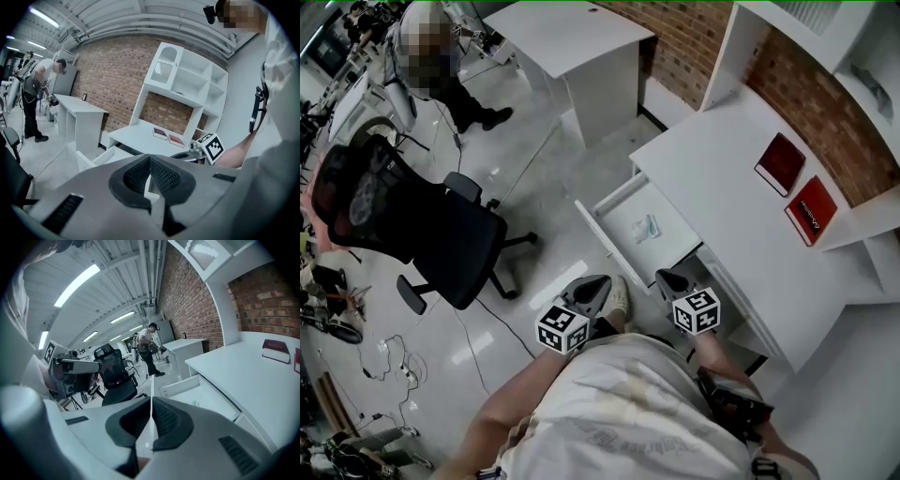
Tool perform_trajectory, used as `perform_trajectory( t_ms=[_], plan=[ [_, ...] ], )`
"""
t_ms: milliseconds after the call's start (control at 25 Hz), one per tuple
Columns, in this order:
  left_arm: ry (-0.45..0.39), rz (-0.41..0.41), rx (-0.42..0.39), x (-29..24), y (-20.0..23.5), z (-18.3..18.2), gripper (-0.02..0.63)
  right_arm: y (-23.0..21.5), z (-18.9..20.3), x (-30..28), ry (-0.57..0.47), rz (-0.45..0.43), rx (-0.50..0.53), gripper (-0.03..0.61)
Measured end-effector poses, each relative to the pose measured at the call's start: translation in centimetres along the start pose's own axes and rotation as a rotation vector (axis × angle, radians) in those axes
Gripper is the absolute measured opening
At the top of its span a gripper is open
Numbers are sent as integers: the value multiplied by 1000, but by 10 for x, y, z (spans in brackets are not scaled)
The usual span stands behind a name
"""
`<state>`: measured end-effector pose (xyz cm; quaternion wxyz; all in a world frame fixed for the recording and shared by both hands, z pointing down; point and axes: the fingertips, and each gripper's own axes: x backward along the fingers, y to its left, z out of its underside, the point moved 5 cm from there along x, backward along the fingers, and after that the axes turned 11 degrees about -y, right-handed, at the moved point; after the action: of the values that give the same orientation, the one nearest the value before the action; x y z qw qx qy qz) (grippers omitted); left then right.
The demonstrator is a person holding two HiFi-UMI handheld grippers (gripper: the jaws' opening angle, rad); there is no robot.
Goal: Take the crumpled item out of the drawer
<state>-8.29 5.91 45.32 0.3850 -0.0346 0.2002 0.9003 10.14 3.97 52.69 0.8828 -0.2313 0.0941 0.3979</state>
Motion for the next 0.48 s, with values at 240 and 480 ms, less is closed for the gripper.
perform_trajectory(
  t_ms=[240, 480],
  plan=[
    [8, -10, 13, -12, 7, 2, 20, -13, 1, -10, 11, 3, -11, 28],
    [24, 0, 26, -24, 11, 3, 20, -21, 3, -19, 37, 6, -19, 28]
  ],
)
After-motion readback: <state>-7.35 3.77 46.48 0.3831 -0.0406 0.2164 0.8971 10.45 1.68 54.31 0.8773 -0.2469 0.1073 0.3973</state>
